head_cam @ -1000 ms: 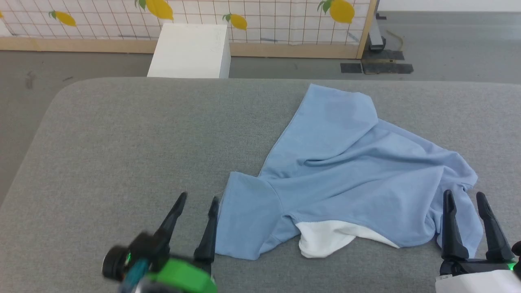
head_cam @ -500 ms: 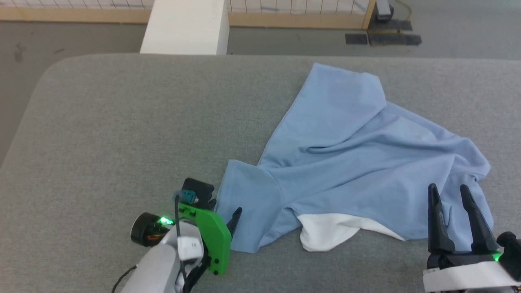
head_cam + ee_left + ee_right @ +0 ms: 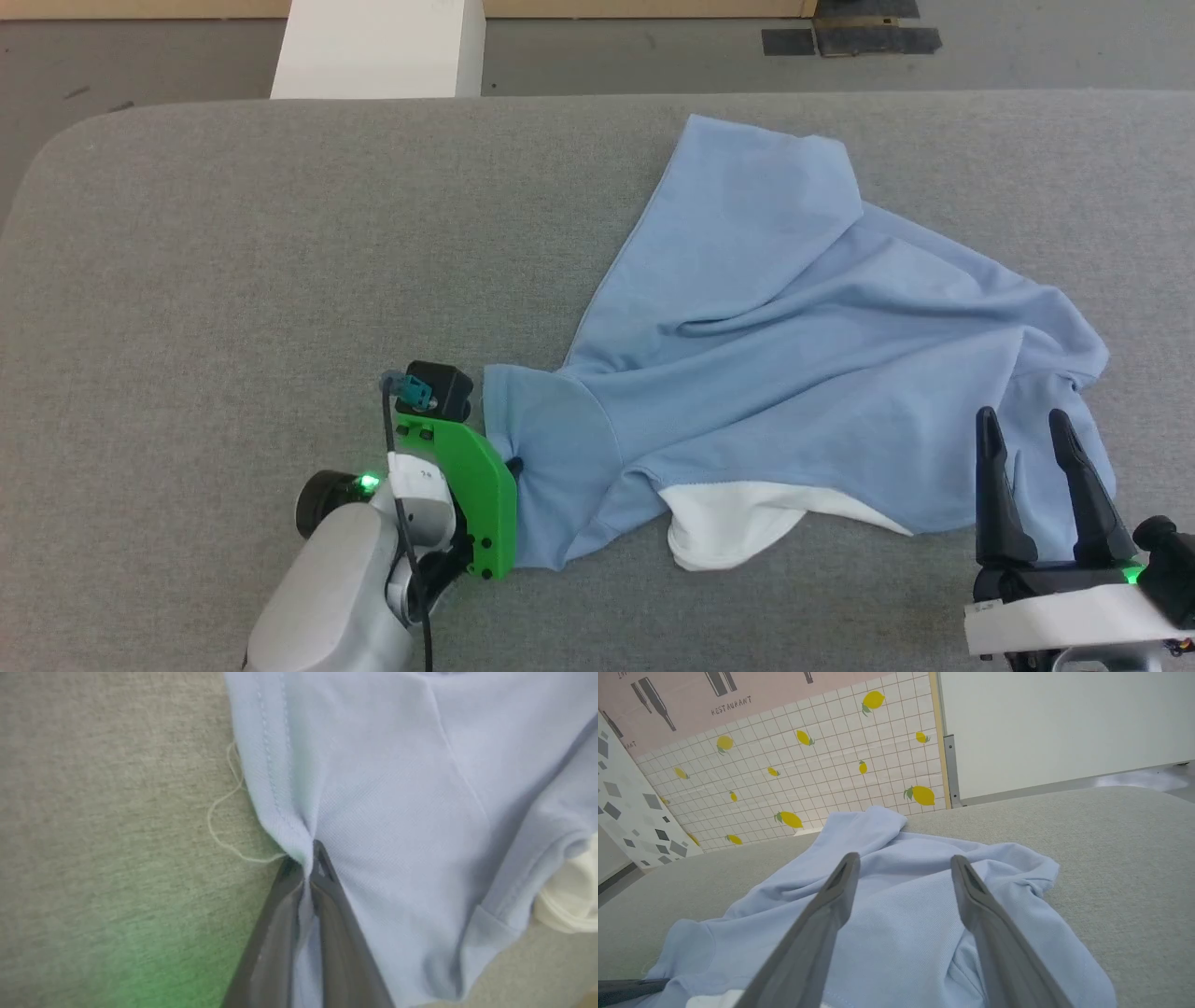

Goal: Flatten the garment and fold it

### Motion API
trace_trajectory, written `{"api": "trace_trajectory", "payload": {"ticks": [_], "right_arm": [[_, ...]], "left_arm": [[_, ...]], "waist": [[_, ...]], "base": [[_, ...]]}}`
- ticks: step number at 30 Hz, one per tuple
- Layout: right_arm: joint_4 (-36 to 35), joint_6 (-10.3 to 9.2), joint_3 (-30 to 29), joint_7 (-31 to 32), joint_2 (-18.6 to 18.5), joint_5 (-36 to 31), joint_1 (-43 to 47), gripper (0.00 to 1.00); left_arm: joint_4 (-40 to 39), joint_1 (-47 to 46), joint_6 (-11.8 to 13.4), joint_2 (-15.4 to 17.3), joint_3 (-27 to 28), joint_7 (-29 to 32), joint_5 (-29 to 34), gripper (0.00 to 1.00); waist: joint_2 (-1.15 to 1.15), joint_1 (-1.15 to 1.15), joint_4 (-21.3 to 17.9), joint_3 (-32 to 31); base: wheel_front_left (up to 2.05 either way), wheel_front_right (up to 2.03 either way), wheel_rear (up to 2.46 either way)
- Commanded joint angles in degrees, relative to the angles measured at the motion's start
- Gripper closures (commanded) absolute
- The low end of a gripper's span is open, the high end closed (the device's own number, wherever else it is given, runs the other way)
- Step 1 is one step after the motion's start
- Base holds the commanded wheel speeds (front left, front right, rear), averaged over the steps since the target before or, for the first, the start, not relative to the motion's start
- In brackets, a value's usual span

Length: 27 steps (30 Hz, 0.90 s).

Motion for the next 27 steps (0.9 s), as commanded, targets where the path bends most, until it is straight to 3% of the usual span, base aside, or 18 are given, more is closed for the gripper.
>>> {"api": "trace_trajectory", "payload": {"ticks": [1,2,3,4,8,13,20,27], "right_arm": [[0.2,-0.09,-0.1,-0.4,0.0,0.3,-1.1,0.00],[0.3,-0.09,-0.3,-0.4,0.0,0.4,-1.0,0.00],[0.5,-0.09,-0.5,-0.5,0.0,0.4,-0.8,0.00],[0.5,-0.09,-0.4,-0.5,0.0,0.4,-0.8,0.00],[0.2,-0.09,-0.3,-0.4,0.0,0.0,-0.7,0.00],[-0.6,-0.09,-0.5,0.1,0.0,-0.4,-0.4,0.00],[-1.3,-0.09,-1.0,1.0,0.0,-0.7,0.8,0.00],[-0.7,-0.09,-0.7,2.6,0.0,-1.3,1.3,0.00]], "left_arm": [[3.7,5.6,-0.5,-1.5,-2.3,2.3,-0.9,1.00],[2.8,5.7,-0.6,-1.6,-2.2,1.1,-1.5,1.00],[-0.2,5.5,-0.7,-1.6,-0.8,-5.6,-2.0,1.00],[-1.2,5.5,-0.7,-1.8,0.2,-8.5,-2.4,1.00],[-5.6,6.2,-0.6,-2.8,4.9,-15.2,-6.9,1.00],[-13.0,10.2,1.3,-0.4,11.1,-19.6,-9.4,1.00],[-23.3,23.2,6.4,3.0,20.0,-22.8,-11.8,1.00],[-27.1,29.5,8.4,2.5,21.2,-24.7,-11.0,1.00]], "waist": [[0.00,0.00,0.0,-0.6],[0.00,0.00,0.2,-0.9],[0.00,0.00,0.6,-1.8],[0.00,0.00,0.9,-2.1],[0.00,0.00,1.8,-3.0],[0.00,0.00,2.5,-3.3],[0.00,0.00,3.4,-2.9],[0.00,0.00,5.0,-3.5]], "base": [[0.00,0.00,0.00],[0.00,0.00,0.00],[0.00,0.00,0.00],[0.00,0.00,0.00],[0.00,0.00,0.00],[0.00,0.00,0.00],[0.00,0.00,0.00],[0.00,0.00,0.00]]}}
